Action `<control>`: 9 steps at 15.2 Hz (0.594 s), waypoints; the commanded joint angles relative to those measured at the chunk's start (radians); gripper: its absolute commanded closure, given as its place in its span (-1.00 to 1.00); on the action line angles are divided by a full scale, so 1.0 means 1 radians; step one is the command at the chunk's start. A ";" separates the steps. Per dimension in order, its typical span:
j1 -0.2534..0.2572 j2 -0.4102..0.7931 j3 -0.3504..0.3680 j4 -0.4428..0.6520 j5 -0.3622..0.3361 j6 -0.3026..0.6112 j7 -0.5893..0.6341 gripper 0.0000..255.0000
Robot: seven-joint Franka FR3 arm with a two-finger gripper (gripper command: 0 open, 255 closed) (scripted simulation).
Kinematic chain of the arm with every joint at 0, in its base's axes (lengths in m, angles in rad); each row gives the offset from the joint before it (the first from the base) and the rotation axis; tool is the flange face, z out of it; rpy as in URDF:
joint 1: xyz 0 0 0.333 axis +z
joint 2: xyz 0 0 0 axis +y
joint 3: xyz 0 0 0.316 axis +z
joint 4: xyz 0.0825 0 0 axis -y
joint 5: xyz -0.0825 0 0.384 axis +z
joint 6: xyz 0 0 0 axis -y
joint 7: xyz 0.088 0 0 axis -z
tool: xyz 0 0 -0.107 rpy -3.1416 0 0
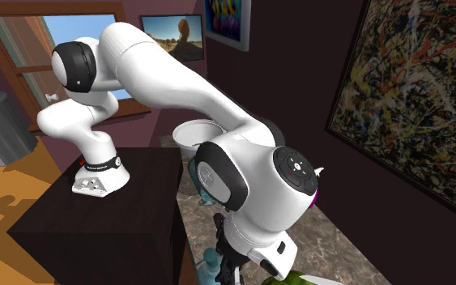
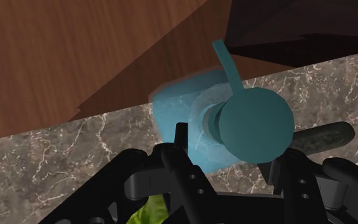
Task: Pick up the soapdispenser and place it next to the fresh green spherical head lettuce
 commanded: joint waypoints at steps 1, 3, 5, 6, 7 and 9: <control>0.001 0.008 0.002 -0.013 0.002 0.022 0.002 1.00; 0.000 0.019 0.003 -0.022 0.004 0.042 0.003 1.00; 0.000 0.030 0.005 -0.031 0.006 0.061 0.004 1.00; -0.001 0.036 0.005 -0.035 0.007 0.071 0.004 1.00; -0.001 0.042 0.006 -0.038 0.008 0.081 0.005 1.00; -0.002 0.055 0.008 -0.044 0.010 0.099 0.006 1.00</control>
